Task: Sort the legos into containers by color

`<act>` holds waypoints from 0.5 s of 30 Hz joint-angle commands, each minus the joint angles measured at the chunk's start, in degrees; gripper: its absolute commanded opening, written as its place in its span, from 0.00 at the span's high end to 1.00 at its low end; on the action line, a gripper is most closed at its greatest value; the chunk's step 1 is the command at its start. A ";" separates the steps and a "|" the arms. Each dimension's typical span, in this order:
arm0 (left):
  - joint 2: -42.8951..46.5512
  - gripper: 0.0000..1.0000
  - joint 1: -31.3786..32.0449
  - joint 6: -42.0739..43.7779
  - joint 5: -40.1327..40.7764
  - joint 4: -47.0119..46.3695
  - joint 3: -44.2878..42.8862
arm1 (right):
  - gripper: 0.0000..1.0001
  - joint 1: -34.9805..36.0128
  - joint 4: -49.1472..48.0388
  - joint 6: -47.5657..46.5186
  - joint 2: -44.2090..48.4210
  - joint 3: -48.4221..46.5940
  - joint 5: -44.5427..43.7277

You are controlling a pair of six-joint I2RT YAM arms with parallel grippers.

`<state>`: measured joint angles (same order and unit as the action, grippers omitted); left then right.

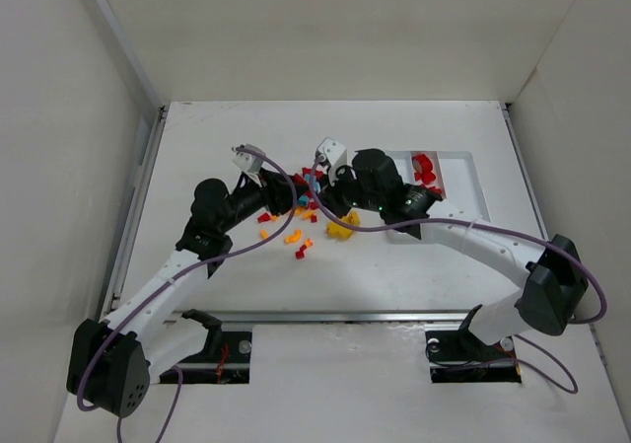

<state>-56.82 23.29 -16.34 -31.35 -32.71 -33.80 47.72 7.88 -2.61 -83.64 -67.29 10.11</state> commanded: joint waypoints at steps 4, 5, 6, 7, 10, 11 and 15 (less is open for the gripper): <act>0.66 1.00 0.71 -0.10 -2.48 -2.10 -1.18 | 1.00 0.35 -6.03 2.26 0.14 -3.03 0.17; 0.66 1.00 0.71 -0.10 -2.48 -2.10 -1.18 | 1.00 0.35 -6.03 2.26 0.75 -3.03 0.17; 0.66 1.00 0.71 -0.10 -2.48 -2.10 -1.18 | 0.93 0.35 -6.03 2.26 0.75 -3.03 0.17; 0.66 1.00 0.71 -0.10 -1.96 -2.10 -1.18 | 0.64 0.35 -6.03 2.26 0.75 -3.03 0.17; 0.66 1.00 0.71 0.42 -1.96 -1.57 -1.18 | 0.26 0.35 -6.03 2.26 1.36 -1.98 0.17; 0.66 1.00 0.71 0.43 -1.43 -1.57 -1.18 | 0.22 0.35 -6.03 2.26 1.37 -1.97 0.17; 0.66 1.00 0.71 0.43 -1.43 -1.57 -1.18 | 0.20 0.88 -6.03 2.26 1.90 -1.97 0.18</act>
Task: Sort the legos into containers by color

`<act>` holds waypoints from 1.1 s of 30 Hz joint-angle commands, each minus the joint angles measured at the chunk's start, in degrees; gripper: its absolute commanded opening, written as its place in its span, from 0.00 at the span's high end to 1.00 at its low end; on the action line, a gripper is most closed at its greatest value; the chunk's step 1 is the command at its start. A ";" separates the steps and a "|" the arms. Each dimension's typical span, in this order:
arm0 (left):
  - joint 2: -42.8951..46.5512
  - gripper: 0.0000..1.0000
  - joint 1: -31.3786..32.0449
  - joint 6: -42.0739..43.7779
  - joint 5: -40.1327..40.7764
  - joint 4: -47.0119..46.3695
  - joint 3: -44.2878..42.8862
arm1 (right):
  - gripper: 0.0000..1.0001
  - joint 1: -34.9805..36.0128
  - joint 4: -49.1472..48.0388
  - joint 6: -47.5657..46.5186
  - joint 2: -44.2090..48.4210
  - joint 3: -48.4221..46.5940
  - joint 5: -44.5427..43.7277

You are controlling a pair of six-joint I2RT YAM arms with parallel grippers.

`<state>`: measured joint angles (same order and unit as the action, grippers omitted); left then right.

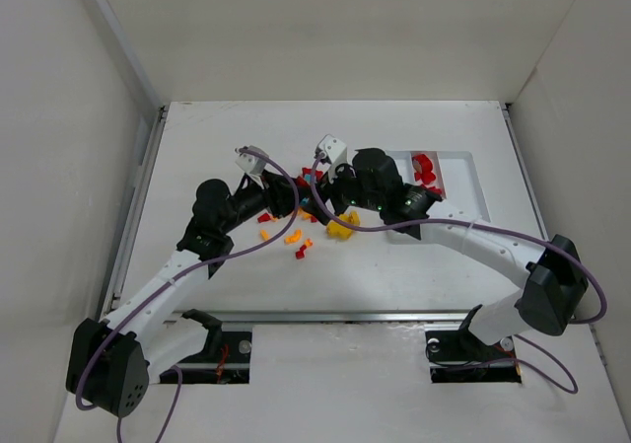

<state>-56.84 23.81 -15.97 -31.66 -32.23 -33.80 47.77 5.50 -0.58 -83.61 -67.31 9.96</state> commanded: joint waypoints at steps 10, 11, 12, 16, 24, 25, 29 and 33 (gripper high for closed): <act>1.20 1.00 0.18 0.59 -2.88 -2.05 -0.65 | 0.38 0.84 -4.79 0.23 -0.49 -5.20 0.24; 1.20 1.00 0.18 0.59 -2.88 -2.05 -0.65 | 0.41 0.84 -4.79 0.23 -0.50 -5.20 0.76; 1.20 1.00 0.18 1.11 -2.88 -2.05 -0.65 | 0.49 0.84 -5.32 0.23 -1.11 -5.81 0.77; 1.20 1.00 0.18 1.11 -2.88 -2.05 -0.65 | 0.68 1.36 -5.32 0.23 -1.63 -5.82 0.77; 1.73 1.00 0.18 1.11 -2.88 -2.05 -0.13 | 1.00 1.36 -5.32 0.23 -1.64 -5.82 -0.46; 1.73 1.00 0.18 1.11 -2.88 -2.05 -0.12 | 1.00 1.36 -5.32 0.23 -1.64 -5.82 -0.46; 1.73 0.59 0.18 1.11 -2.88 -2.05 -0.12 | 1.00 1.36 -5.32 0.84 -1.64 -5.29 -2.83; 2.26 0.20 0.18 1.64 -2.88 -2.05 -0.12 | 1.00 1.36 -5.32 1.37 -1.11 -4.06 -5.03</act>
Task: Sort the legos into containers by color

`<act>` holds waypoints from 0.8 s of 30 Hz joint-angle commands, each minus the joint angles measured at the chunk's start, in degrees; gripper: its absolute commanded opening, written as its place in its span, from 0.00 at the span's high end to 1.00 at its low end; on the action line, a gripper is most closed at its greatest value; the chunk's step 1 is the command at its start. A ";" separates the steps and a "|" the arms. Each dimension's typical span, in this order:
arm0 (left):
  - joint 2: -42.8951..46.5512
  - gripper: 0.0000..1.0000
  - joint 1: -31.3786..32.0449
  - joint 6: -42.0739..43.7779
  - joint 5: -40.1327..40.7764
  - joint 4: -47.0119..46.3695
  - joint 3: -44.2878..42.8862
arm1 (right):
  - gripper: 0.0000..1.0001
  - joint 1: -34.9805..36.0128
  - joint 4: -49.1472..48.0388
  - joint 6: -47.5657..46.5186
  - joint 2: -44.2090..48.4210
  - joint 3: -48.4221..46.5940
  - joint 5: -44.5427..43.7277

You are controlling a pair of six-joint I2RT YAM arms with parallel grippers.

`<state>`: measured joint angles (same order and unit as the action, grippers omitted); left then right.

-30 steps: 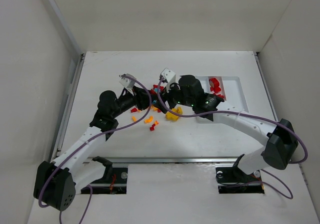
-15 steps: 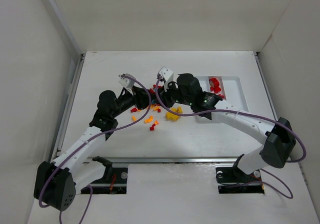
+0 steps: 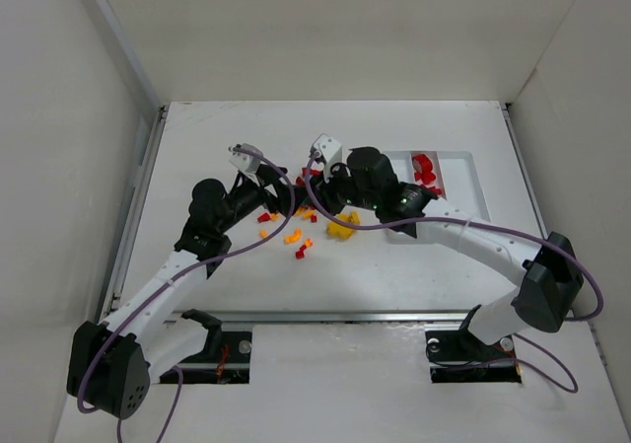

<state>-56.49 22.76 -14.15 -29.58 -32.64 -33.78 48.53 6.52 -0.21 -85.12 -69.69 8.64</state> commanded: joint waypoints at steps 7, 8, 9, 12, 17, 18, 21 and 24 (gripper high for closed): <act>2.96 0.01 1.23 1.05 -1.36 0.55 1.00 | 1.00 -0.79 -3.20 3.64 0.40 0.26 -15.40; 2.96 0.01 1.23 2.36 1.08 1.43 1.00 | 1.00 -1.77 -1.97 5.38 0.40 0.26 -15.93; 2.96 0.01 1.23 3.42 2.59 2.31 1.00 | 1.00 -2.91 -0.74 6.44 0.40 0.26 -15.94; 3.49 0.01 1.23 7.81 10.58 6.00 1.70 | 1.00 -10.21 4.11 10.92 -0.31 0.26 -14.97; 4.01 0.01 1.23 13.08 22.54 10.31 5.20 | 1.00 -25.82 10.33 14.89 -0.31 1.40 -12.07; 4.02 0.01 1.23 13.62 23.94 11.10 5.82 | 1.00 -27.86 11.22 14.89 -0.31 2.01 -12.07; 4.54 0.01 1.23 14.24 25.10 11.11 8.37 | 1.00 -34.54 14.04 14.89 -1.00 2.80 -12.07; 5.07 0.01 1.23 13.54 24.57 9.97 10.83 | 1.00 -39.02 15.44 14.18 -1.71 4.47 -10.94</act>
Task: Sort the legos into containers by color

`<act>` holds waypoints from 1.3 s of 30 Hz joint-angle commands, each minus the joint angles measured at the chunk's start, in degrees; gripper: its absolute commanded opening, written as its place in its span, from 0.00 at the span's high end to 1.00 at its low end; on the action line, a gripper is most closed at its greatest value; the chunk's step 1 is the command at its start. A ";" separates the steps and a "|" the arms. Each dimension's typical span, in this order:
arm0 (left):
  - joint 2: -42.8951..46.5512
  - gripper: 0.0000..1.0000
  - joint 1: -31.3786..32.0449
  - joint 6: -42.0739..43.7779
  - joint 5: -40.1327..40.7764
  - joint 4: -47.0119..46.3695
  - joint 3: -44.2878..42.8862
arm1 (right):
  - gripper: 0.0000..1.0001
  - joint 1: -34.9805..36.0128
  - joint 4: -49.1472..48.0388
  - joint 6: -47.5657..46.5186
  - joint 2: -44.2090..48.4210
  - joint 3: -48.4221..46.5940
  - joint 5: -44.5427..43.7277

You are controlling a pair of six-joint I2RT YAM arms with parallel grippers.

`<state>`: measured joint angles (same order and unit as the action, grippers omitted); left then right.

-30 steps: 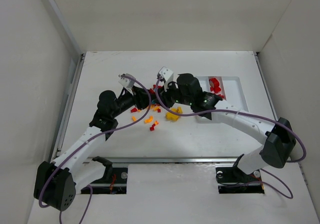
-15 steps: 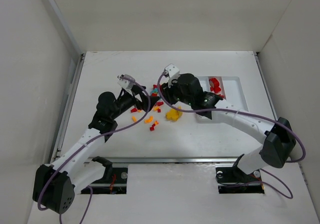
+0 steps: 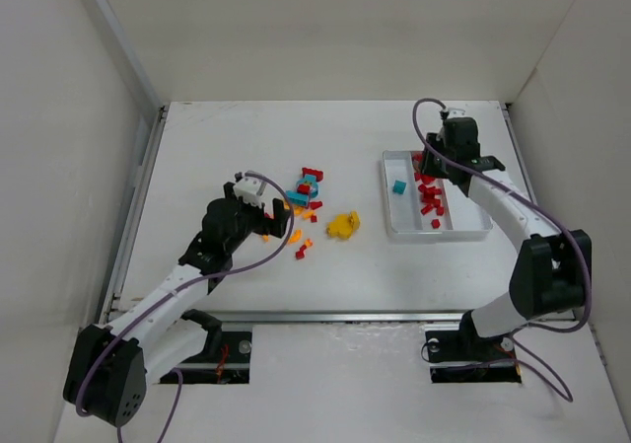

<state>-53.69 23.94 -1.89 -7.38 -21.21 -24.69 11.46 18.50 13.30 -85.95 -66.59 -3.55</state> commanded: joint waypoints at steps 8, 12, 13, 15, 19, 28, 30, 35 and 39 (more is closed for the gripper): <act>3.42 0.01 0.05 1.28 2.28 -2.61 2.28 | 0.97 -4.70 6.72 -1.17 -7.03 1.90 2.50; 3.42 0.01 0.05 0.75 2.81 -2.61 2.28 | 0.92 -4.70 7.25 -1.17 -8.35 2.43 3.73; 3.42 0.01 0.05 0.75 2.81 -2.61 2.28 | 0.90 -4.70 7.25 -1.17 -8.35 2.43 3.73; 3.95 0.01 0.05 0.75 2.81 -2.61 2.28 | 0.83 -4.70 6.72 -0.65 -8.35 2.43 4.25; 3.95 0.01 0.05 0.75 2.81 -2.61 2.28 | 0.64 -4.70 6.72 -0.64 -8.88 2.43 4.25; 3.95 0.01 0.05 0.75 2.81 -2.61 2.28 | 0.38 -4.70 7.87 -0.64 -9.41 1.81 4.25; 3.95 0.01 0.05 0.75 2.81 -2.61 2.28 | 0.37 -4.70 8.39 -0.64 -8.80 1.28 4.25; 3.95 0.01 0.05 0.75 2.81 -2.61 2.28 | 0.37 -4.70 9.01 -0.64 -7.74 -0.03 4.25; 3.95 0.01 0.05 0.75 2.81 -2.61 2.28 | 0.37 -4.70 9.01 -0.64 -5.64 -0.03 3.11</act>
<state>-50.87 23.94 -1.30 -5.06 -21.19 -22.83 6.72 27.11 12.64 -94.96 -64.14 0.38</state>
